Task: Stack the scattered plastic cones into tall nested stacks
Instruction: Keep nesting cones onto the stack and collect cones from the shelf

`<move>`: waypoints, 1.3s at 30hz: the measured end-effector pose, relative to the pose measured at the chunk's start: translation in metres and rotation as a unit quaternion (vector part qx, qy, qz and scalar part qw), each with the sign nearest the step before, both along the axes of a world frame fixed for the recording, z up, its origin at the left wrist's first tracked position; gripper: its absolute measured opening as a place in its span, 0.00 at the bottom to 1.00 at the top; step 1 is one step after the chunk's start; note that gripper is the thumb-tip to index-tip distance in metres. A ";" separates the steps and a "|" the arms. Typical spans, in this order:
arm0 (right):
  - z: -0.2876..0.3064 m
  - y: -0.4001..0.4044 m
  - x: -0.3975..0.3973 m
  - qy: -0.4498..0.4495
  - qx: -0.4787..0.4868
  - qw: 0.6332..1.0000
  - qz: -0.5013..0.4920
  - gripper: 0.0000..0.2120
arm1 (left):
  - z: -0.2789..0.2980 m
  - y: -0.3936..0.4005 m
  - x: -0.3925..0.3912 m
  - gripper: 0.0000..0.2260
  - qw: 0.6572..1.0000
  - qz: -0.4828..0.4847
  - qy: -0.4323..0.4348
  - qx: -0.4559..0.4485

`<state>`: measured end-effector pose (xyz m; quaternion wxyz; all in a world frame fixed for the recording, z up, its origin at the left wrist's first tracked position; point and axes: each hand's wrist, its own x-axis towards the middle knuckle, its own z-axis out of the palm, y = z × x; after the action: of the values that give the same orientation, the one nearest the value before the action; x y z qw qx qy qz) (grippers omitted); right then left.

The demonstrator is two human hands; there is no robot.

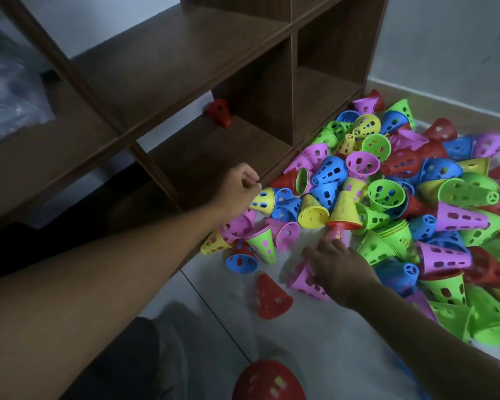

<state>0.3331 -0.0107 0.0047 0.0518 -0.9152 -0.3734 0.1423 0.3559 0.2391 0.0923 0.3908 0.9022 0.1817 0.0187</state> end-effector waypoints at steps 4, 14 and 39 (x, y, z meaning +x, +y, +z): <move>-0.006 0.001 0.007 -0.018 -0.001 0.999 0.045 0.23 | -0.001 0.005 0.027 0.06 0.999 0.008 -0.028 0.044; 0.012 0.010 0.043 0.144 0.289 0.940 -0.111 0.04 | -0.009 0.038 0.094 0.12 0.984 0.122 -0.055 0.118; 0.009 0.010 0.098 0.411 0.516 0.685 -0.311 0.11 | -0.054 0.151 0.257 0.48 0.950 0.121 0.122 0.259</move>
<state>0.4310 -0.0007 0.0137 0.7052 -0.6574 -0.0231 0.2645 0.6125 0.3902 0.0387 0.1130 0.9390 0.3248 0.0025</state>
